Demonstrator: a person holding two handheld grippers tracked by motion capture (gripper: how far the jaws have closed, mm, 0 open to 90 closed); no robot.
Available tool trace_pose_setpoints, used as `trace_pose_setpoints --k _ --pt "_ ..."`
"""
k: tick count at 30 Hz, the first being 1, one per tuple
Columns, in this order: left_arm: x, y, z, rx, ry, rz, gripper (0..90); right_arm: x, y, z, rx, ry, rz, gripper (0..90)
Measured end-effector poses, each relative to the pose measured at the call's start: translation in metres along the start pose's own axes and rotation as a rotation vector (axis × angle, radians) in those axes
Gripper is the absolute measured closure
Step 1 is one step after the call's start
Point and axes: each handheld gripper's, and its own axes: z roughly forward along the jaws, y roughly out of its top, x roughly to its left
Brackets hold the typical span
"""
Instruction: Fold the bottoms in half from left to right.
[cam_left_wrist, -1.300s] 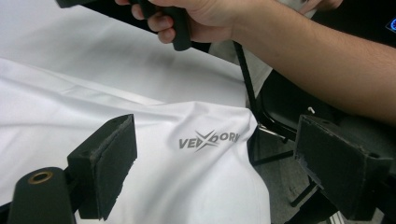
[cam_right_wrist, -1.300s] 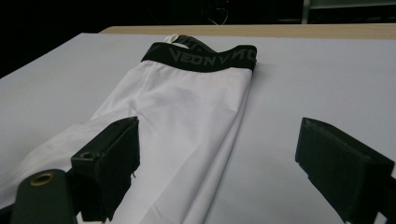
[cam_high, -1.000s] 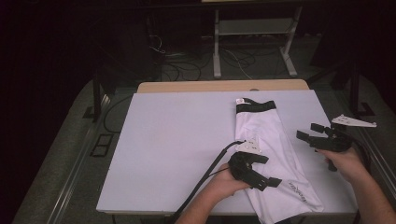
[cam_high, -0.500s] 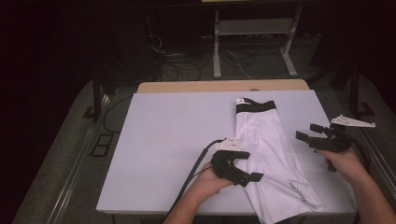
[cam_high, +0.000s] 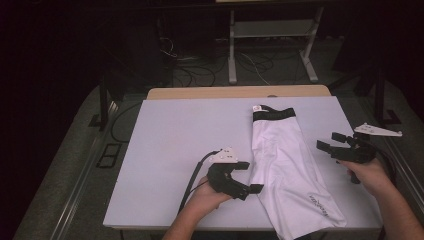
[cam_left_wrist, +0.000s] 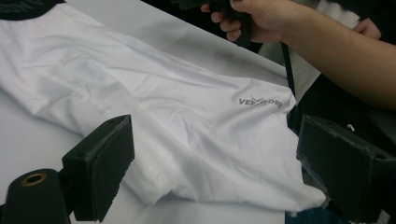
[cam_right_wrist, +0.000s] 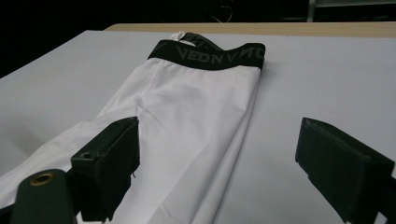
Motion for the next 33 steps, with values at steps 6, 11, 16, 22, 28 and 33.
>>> trace_pose_setpoints --k 6,11,16,22,28,33 --pt "0.007 -0.011 -0.023 -0.014 0.043 -0.019 10.1 0.001 0.000 0.000 0.000 0.000 0.002 13.2" --pt "0.015 -0.021 -0.043 -0.036 0.091 -0.048 9.9 0.002 0.000 0.001 0.000 0.003 -0.003 13.2" --pt "0.019 -0.027 -0.055 -0.046 0.121 -0.065 9.9 0.003 0.000 0.001 -0.001 0.005 -0.003 13.2" --pt "0.021 -0.032 -0.062 -0.053 0.141 -0.071 9.5 0.004 0.000 0.003 0.002 0.007 -0.009 13.2" --pt "0.022 -0.039 -0.076 -0.043 0.172 -0.078 9.2 0.004 0.000 0.002 0.000 0.011 -0.008 13.1" --pt "0.024 -0.044 -0.085 -0.059 0.189 -0.092 9.0 0.005 -0.001 0.003 0.002 0.013 -0.010 13.1"
